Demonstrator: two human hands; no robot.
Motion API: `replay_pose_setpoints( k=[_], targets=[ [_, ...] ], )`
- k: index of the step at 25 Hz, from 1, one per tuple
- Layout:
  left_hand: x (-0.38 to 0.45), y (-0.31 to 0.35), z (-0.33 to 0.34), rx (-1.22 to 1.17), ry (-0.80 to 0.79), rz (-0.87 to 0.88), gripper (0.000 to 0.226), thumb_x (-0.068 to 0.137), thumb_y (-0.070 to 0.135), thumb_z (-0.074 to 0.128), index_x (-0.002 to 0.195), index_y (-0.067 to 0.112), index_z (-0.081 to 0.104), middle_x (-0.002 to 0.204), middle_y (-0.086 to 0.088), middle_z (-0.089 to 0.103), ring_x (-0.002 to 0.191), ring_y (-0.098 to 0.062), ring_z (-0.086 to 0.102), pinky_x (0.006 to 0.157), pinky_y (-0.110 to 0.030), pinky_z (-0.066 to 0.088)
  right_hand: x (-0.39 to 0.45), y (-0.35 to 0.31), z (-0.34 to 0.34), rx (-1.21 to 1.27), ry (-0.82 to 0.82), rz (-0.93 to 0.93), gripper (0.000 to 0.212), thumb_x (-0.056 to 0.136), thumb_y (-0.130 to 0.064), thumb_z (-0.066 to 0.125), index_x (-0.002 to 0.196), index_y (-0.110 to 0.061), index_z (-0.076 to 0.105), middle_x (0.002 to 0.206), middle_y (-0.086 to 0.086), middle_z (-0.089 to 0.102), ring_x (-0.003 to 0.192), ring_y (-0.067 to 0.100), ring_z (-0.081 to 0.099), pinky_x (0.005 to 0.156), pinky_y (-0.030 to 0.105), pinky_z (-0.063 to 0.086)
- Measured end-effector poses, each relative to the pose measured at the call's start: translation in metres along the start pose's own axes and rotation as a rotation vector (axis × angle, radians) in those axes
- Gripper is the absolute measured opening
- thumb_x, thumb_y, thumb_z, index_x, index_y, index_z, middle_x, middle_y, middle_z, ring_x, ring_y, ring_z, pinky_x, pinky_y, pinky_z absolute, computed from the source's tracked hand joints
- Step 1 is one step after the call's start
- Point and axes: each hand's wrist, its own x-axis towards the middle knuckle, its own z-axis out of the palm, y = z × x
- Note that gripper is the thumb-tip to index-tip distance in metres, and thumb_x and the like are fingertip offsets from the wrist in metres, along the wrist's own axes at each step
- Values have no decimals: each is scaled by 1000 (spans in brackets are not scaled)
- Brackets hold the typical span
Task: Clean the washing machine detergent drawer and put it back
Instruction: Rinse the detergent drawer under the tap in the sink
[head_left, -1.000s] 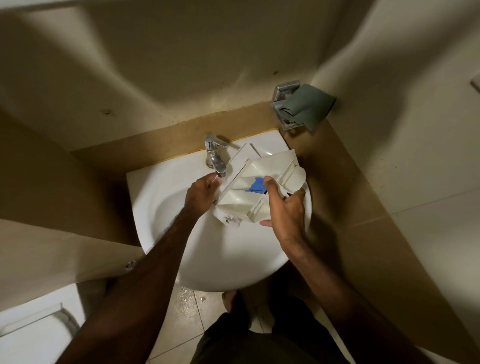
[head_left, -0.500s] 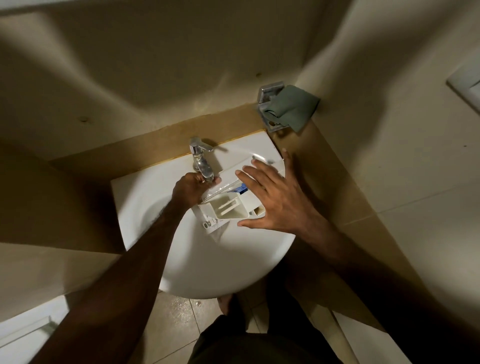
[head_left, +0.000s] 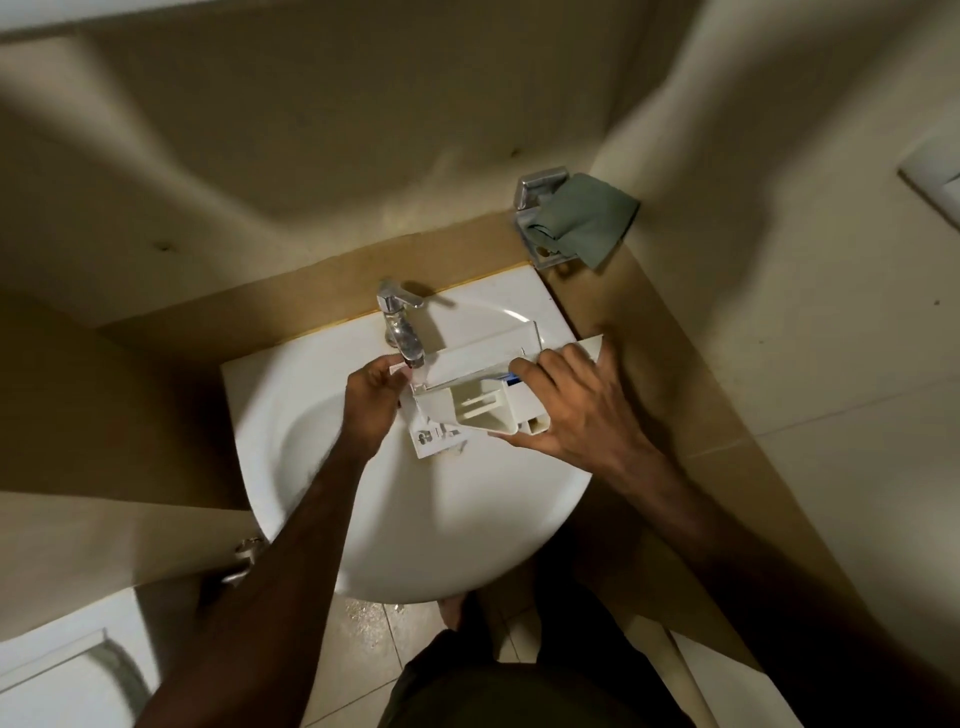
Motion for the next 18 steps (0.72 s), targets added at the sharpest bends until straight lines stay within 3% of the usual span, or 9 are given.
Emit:
replay_pose_setpoints(
  k=[5, 7, 9, 11, 14, 16, 18],
  targets=[
    [-10, 0, 14, -83, 163, -117, 13, 92, 16, 73, 80, 15, 77, 81, -13, 71, 73, -26, 64, 78, -62, 58, -4, -2, -1, -1, 0, 55, 76, 86, -81, 59, 120, -13, 69, 100, 8, 69, 91, 29, 65, 104, 62, 41],
    [-12, 2, 15, -136, 101, -173, 12, 98, 16, 66, 96, 10, 77, 92, -15, 73, 82, -29, 66, 84, -58, 58, -3, -2, -1, 0, -7, 58, 76, 87, -81, 58, 119, -13, 69, 100, 7, 68, 90, 29, 65, 103, 64, 43],
    [-17, 6, 13, -212, -1, -240, 23, 103, 11, 56, 120, 8, 71, 109, -12, 75, 93, -28, 71, 85, -43, 62, 1, 0, -1, -9, -10, 72, 77, 87, -82, 56, 118, -13, 70, 99, 6, 68, 90, 28, 65, 104, 68, 41],
    [-21, 6, 11, -183, -32, -264, 26, 104, 11, 52, 124, 9, 68, 108, -9, 75, 92, -26, 72, 78, -37, 63, 2, -1, 1, -23, -6, 95, 78, 87, -84, 54, 118, -14, 71, 99, 5, 68, 90, 27, 66, 107, 71, 37],
    [-23, 3, 18, -72, 79, -215, 18, 100, 21, 61, 103, 10, 75, 91, -12, 71, 81, -27, 65, 76, -51, 61, 4, -5, 3, -35, 23, 142, 82, 85, -86, 56, 116, -12, 73, 94, 5, 69, 87, 26, 67, 110, 73, 34],
    [-19, 3, 22, -92, 186, -212, 20, 95, 29, 70, 87, 12, 77, 82, -12, 68, 75, -24, 59, 68, -44, 57, 8, -3, 2, -56, 63, 182, 84, 82, -86, 59, 112, -9, 74, 88, 4, 70, 81, 24, 68, 116, 71, 30],
    [-20, 7, 25, -133, 204, -247, 27, 94, 35, 72, 86, 9, 74, 82, -10, 66, 74, -23, 57, 66, -34, 50, 10, 2, 0, -46, 67, 227, 86, 81, -86, 61, 109, -6, 74, 85, 6, 72, 78, 25, 69, 119, 64, 32]
  ],
)
